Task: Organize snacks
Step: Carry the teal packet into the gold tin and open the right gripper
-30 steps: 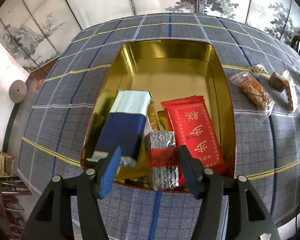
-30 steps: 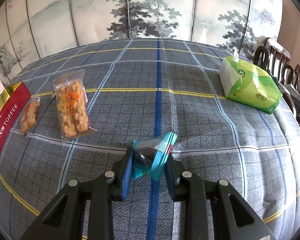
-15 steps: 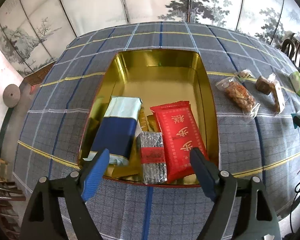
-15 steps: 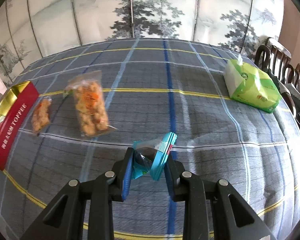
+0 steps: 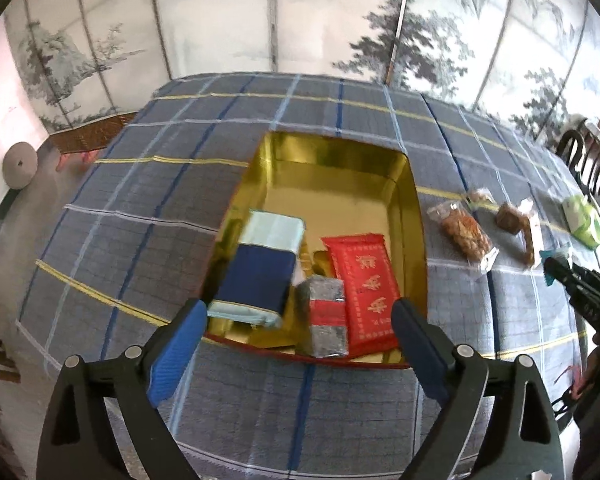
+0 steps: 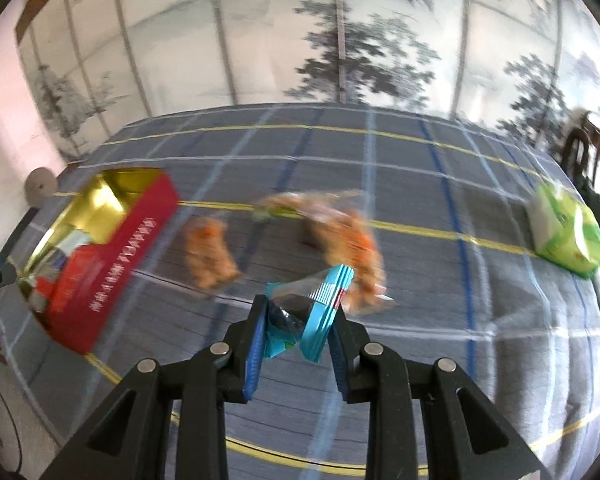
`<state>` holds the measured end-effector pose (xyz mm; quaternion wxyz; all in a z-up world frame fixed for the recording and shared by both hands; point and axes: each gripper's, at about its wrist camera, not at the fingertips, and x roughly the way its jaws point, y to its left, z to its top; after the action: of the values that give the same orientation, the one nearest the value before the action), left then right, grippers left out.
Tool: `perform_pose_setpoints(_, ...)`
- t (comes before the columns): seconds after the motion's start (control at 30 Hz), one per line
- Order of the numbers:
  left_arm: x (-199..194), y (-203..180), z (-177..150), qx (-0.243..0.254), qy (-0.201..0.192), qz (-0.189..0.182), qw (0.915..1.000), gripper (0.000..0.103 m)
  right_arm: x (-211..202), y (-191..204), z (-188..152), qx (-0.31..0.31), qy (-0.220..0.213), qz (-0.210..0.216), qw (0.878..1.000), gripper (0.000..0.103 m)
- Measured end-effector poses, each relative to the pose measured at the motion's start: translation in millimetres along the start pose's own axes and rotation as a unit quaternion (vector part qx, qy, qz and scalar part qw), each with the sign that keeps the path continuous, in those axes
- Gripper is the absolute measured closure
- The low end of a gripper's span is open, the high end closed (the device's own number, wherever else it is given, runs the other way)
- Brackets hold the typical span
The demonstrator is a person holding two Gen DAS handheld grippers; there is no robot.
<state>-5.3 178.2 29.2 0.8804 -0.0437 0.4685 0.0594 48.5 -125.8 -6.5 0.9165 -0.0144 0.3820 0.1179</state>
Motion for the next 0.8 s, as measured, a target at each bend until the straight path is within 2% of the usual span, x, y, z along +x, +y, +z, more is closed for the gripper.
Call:
perform_pose_setpoints(0.23, -14.2, 30.2, -1.5, -0.028, -0.022, 0.054, 0.998, 0.01, 4.7, 61.6, 13.2, -0.04, -0.008, 0.049, 0.998, 0.074)
perform_pose_setpoints(0.4, -13.5, 50.4, -11.3, -0.042, -0.015, 0.087, 0.9952, 0.01, 13.4, 106.3, 18.9, -0.059, -0.001, 0.093, 0.994, 0.074)
perform_pose_setpoints(0.63, -8.1, 70.3, -24.8, -0.06, 0.004, 0.105, 0.9926, 0.01, 24.0, 161.0, 23.7, -0.102, 0.006, 0.125, 0.987, 0.074)
perform_pose_setpoints(0.8, -8.5, 81.6, -30.4, -0.072, 0.008, 0.108, 0.9915, 0.01, 30.4, 183.7, 26.4, -0.117, 0.009, 0.129, 0.985, 0.074)
